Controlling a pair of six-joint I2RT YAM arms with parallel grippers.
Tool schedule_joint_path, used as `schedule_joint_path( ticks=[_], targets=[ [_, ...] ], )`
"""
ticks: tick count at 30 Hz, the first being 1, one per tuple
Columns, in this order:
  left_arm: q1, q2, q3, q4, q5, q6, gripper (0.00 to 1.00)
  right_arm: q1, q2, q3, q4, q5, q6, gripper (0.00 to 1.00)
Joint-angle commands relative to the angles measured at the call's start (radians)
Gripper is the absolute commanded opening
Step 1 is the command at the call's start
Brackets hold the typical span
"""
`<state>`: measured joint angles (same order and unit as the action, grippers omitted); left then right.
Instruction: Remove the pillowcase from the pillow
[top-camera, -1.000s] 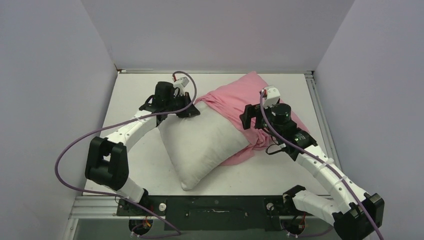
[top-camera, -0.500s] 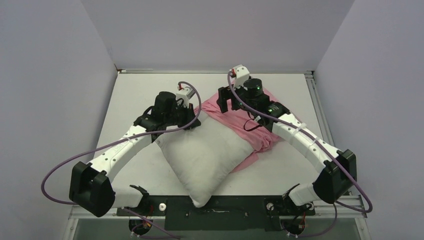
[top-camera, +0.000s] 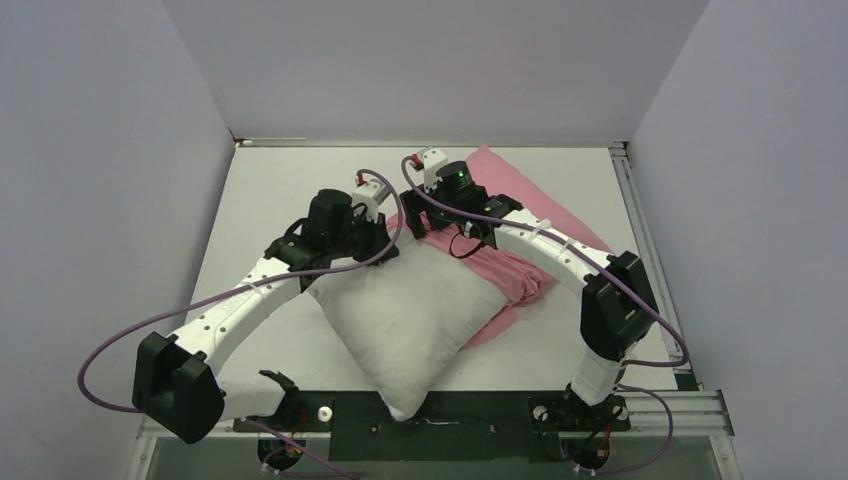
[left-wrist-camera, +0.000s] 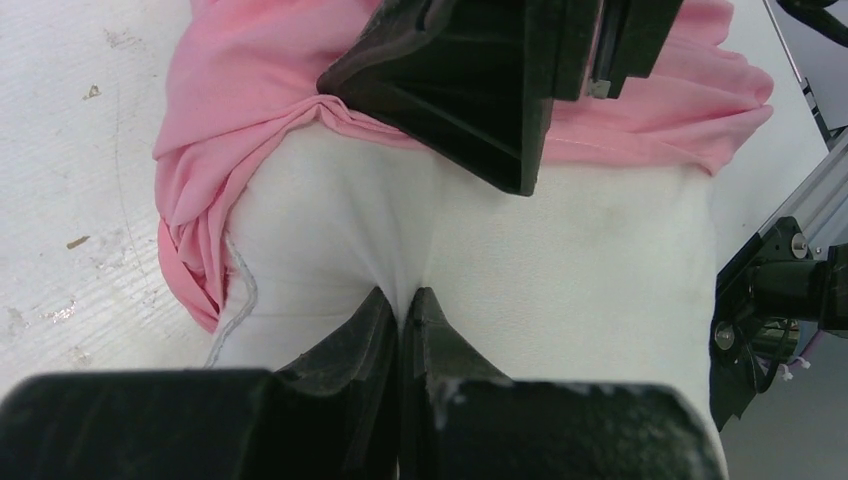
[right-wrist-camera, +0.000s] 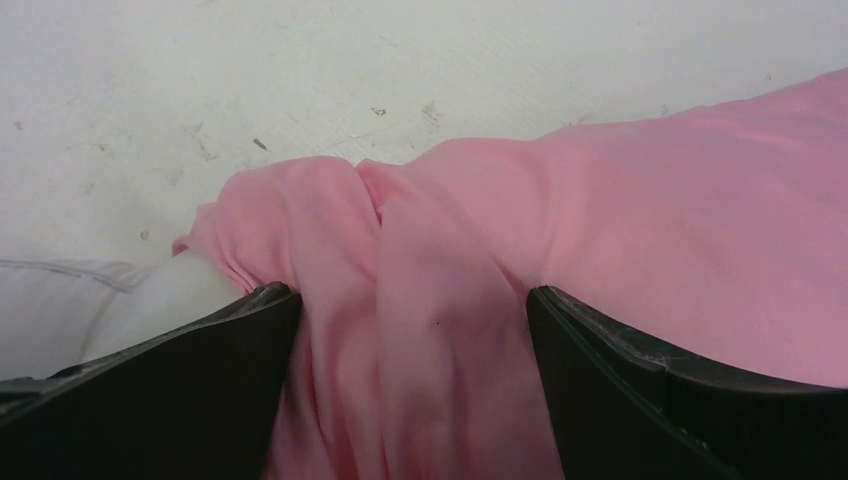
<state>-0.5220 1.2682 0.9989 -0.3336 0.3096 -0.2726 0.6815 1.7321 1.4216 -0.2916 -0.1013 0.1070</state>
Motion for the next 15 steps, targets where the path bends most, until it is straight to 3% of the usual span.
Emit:
schedule_joint_path(
  ticks=[1,4,7,11,15],
  targets=[
    [-0.007,-0.071,-0.005,-0.022,0.011,0.022,0.0,-0.013,0.013,0.033,-0.027,0.048,-0.028,0.76],
    [-0.006,-0.1,-0.01,-0.05,-0.012,0.026,0.0,-0.034,0.004,0.024,-0.034,0.082,-0.029,0.42],
    [-0.004,-0.137,-0.011,-0.081,-0.034,0.028,0.0,-0.059,-0.021,0.014,-0.034,0.098,-0.032,0.19],
    [-0.003,-0.2,0.001,-0.137,-0.073,0.033,0.0,-0.107,-0.066,0.01,-0.038,0.179,-0.031,0.06],
    [0.01,-0.275,0.014,-0.202,-0.11,0.035,0.0,-0.177,-0.118,0.004,-0.038,0.232,-0.019,0.05]
  ],
)
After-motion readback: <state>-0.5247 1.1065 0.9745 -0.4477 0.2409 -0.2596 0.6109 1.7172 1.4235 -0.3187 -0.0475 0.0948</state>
